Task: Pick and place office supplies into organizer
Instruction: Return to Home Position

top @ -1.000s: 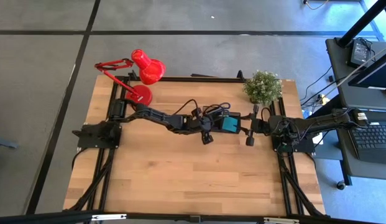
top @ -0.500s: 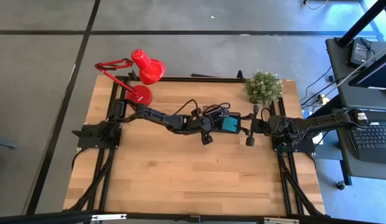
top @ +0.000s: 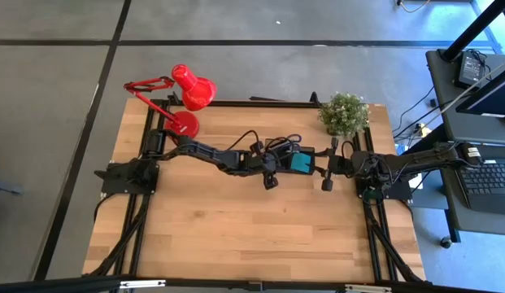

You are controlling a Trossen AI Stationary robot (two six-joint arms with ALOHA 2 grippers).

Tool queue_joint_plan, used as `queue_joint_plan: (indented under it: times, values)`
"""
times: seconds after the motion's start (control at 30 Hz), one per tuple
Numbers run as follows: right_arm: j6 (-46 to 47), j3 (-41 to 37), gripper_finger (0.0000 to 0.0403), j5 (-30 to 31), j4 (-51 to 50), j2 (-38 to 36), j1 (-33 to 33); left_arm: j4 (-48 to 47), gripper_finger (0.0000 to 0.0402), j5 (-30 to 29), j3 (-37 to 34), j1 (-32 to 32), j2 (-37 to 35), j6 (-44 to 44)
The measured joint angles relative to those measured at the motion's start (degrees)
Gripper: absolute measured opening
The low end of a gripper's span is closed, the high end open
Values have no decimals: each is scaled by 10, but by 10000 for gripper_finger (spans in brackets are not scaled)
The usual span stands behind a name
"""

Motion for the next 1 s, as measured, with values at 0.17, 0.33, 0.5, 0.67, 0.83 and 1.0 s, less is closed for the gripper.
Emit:
queue_joint_plan:
  times: [0.17, 0.33, 0.5, 0.67, 0.83, 1.0]
  values:
    - [4, 0, 162, 0, 6, 0, 0, -57, 114, -5, -1, -5, -42, 9]
    - [14, 0, 162, -2, 25, -8, 0, -118, 103, -6, 0, -14, -98, 95]
    - [5, 0, 162, -2, -29, -38, 0, -157, 94, -17, -35, -5, -180, 110]
    - [5, 0, 162, 1, -81, -106, 0, -123, 90, -46, -160, 5, -295, 81]
    - [-10, 0, 162, 8, -102, -165, 0, -7, 90, -55, -303, 4, -428, 79]
    - [-40, 0, 162, 9, -100, -209, 0, 60, 90, -55, -408, 5, -553, 104]
